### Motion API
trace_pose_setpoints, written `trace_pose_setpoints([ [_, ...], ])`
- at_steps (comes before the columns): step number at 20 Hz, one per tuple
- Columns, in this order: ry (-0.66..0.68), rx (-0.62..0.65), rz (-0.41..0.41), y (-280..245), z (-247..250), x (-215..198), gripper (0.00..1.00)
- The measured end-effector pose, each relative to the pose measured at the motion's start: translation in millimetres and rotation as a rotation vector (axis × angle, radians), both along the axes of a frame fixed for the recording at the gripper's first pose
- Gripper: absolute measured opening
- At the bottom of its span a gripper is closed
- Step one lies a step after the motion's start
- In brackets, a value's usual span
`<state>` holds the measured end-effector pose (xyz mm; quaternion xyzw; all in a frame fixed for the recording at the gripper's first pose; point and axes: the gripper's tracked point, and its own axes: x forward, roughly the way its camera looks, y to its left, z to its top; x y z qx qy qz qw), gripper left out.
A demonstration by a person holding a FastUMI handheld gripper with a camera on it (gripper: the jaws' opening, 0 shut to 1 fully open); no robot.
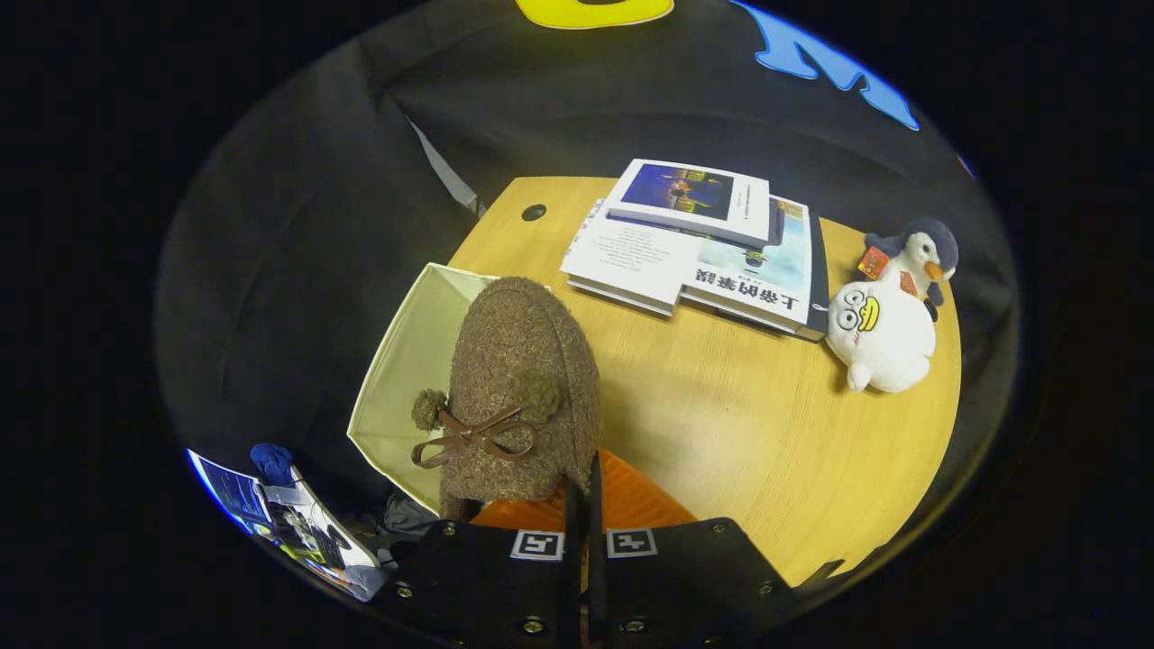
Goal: Open the storage box then place both shoes into the box .Put the left shoe in first, then the right shoe, with the right side of both shoes facing outward in a uniform manner.
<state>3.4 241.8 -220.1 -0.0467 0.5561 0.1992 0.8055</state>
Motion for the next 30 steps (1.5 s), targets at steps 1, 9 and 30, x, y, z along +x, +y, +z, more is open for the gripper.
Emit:
trace_pose_setpoints([
  [1,-0.002,-0.001,0.009,5,0,1,0.03],
  [9,-0.008,0.013,0.049,69,1,12,0.03],
  [30,0.078,-0.056,0.049,153,-55,11,0.03],
])
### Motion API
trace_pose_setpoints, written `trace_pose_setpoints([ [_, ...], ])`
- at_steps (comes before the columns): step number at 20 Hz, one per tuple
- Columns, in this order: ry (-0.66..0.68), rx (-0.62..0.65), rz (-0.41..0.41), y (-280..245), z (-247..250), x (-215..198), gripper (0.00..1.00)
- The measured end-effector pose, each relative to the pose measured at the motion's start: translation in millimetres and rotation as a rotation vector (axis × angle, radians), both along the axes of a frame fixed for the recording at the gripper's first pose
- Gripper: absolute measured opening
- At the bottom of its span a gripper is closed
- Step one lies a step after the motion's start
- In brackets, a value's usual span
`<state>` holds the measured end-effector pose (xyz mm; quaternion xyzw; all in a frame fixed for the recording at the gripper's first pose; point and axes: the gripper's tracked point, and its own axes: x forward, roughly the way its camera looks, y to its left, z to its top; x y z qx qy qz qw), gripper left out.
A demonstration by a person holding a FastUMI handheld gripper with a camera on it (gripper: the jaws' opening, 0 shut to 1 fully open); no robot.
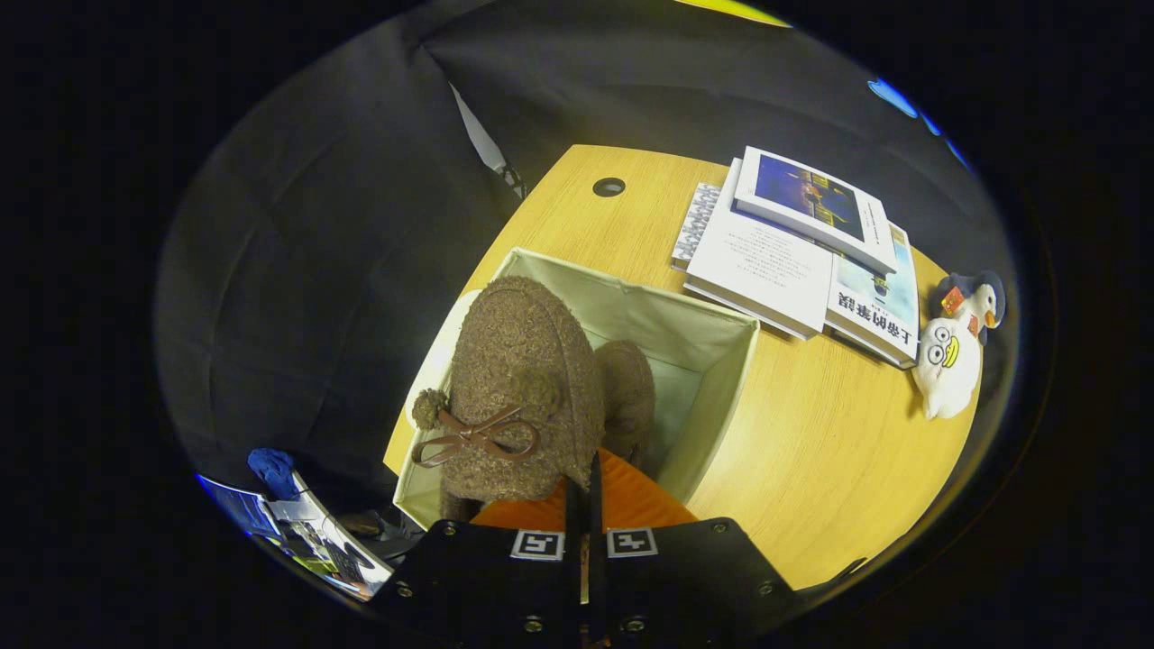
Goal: Open the storage box then place both shoes into the box .Put the left shoe in first, then the right shoe, with the right side of both shoes facing outward in a uniform manner.
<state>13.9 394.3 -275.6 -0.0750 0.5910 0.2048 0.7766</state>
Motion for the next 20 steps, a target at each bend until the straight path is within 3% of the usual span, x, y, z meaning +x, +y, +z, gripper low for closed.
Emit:
trace_pose_setpoints([
  [1,0.0,0.027,0.001,6,1,-1,0.03],
  [4,-0.055,0.059,0.004,5,13,6,0.27],
  [5,-0.084,0.071,0.011,4,18,9,0.28],
  [8,-0.152,0.099,0.028,-10,34,17,0.99],
  [14,-0.277,0.164,-0.085,-76,91,30,0.99],
  [20,-0.529,0.196,-0.224,-163,153,49,1.0],
])
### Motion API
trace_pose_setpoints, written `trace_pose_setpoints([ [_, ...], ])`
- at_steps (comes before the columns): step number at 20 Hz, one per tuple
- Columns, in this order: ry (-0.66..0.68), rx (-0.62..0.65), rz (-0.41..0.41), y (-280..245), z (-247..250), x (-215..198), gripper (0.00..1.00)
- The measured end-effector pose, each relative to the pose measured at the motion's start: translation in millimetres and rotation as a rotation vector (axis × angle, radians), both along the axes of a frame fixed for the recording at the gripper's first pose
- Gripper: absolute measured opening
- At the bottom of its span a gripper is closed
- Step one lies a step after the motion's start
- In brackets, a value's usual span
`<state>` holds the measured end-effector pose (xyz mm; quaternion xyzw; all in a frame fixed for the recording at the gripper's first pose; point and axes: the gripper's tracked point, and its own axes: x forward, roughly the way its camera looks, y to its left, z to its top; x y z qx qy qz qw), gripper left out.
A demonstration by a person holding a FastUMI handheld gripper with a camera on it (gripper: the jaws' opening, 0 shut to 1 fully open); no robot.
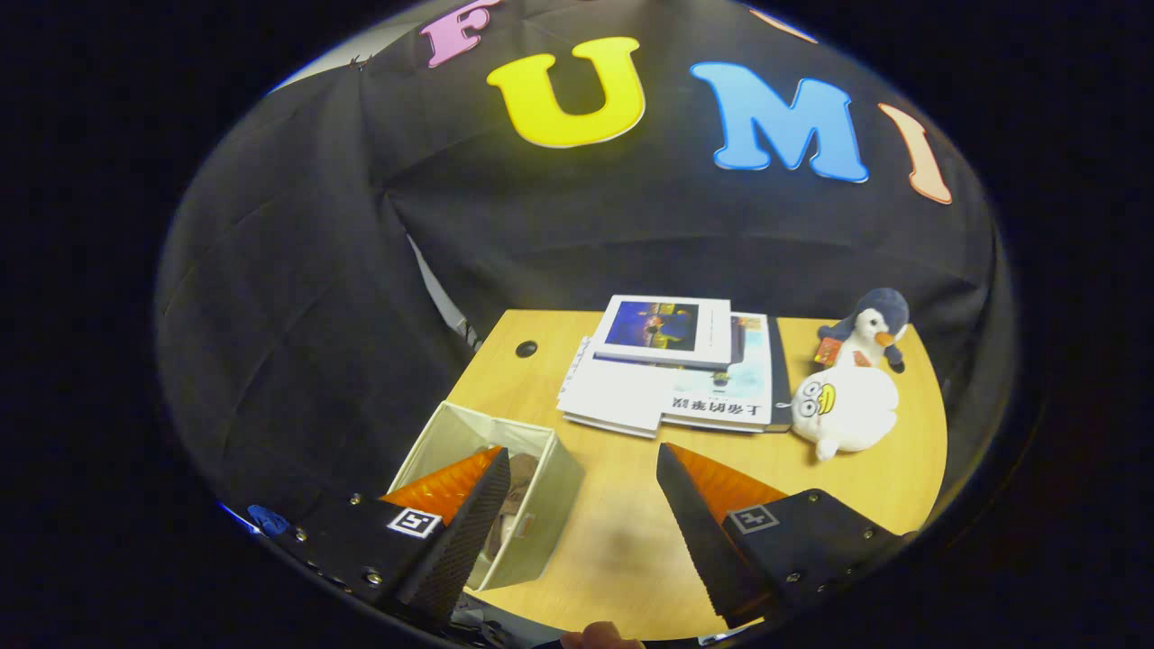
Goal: Open the storage box then place both shoes into the box .Put the left shoe in first, then the right shoe, with the right side of both shoes facing outward in a uniform manner.
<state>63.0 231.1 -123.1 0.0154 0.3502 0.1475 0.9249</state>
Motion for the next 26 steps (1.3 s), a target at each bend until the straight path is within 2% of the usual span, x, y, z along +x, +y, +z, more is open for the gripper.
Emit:
trace_pose_setpoints([
  [8,-0.458,0.031,-0.181,-91,89,-5,1.0],
  [10,-0.535,0.027,-0.218,-111,99,-11,0.99],
  [18,-0.596,-0.009,-0.316,-155,106,-26,0.99],
  [26,-0.561,0.006,-0.308,-182,95,-21,1.0],
])
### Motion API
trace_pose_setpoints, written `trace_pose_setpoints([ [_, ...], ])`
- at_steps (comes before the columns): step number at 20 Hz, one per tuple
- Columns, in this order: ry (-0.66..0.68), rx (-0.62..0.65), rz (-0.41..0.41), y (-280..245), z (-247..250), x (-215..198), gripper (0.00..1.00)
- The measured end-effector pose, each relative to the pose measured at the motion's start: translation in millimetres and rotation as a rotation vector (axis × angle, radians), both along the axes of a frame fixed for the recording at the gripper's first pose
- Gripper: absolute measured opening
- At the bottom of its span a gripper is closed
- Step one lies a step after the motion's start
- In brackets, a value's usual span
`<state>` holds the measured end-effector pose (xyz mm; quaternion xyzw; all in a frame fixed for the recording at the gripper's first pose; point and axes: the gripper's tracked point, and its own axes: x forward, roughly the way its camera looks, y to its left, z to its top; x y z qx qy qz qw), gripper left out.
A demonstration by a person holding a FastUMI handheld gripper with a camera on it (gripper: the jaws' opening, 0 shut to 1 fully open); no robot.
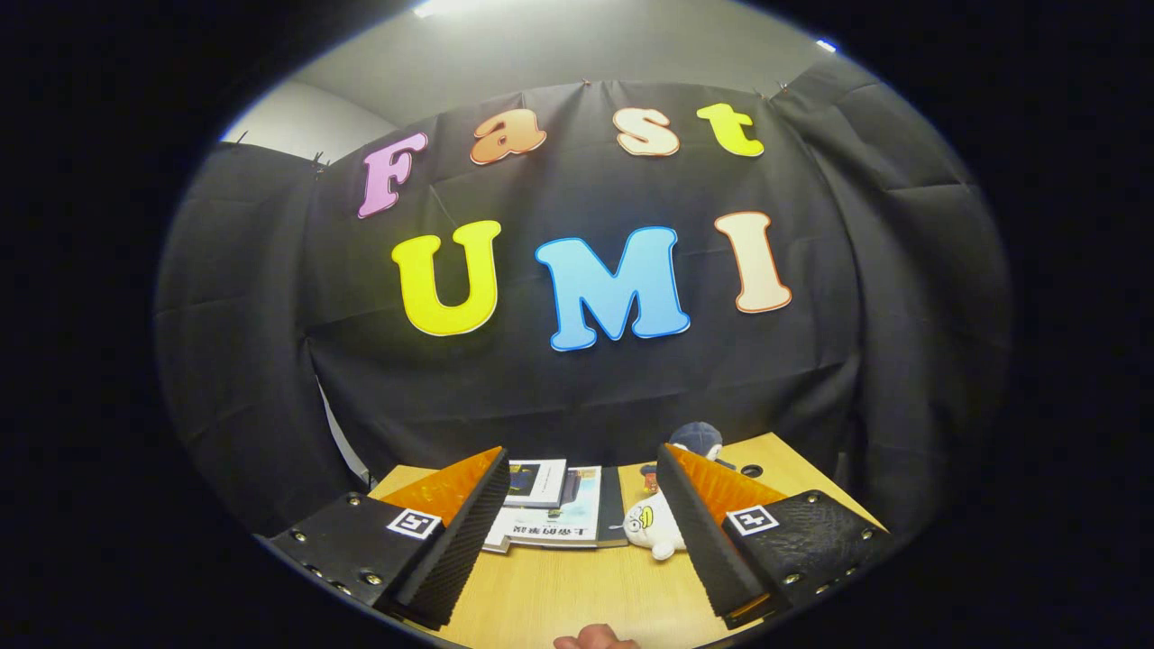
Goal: Open the storage box then place both shoes into the box .Put the left shoe in first, then the right shoe, with the right side of both shoes facing outward in a uniform manner.
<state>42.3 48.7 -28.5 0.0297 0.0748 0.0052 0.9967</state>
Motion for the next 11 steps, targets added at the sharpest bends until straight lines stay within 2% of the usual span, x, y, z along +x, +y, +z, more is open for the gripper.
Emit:
trace_pose_setpoints([
  [5,-0.012,0.02,0.025,-30,-13,12,1.0],
  [11,-0.021,0.013,-0.031,-82,-24,22,0.99],
])
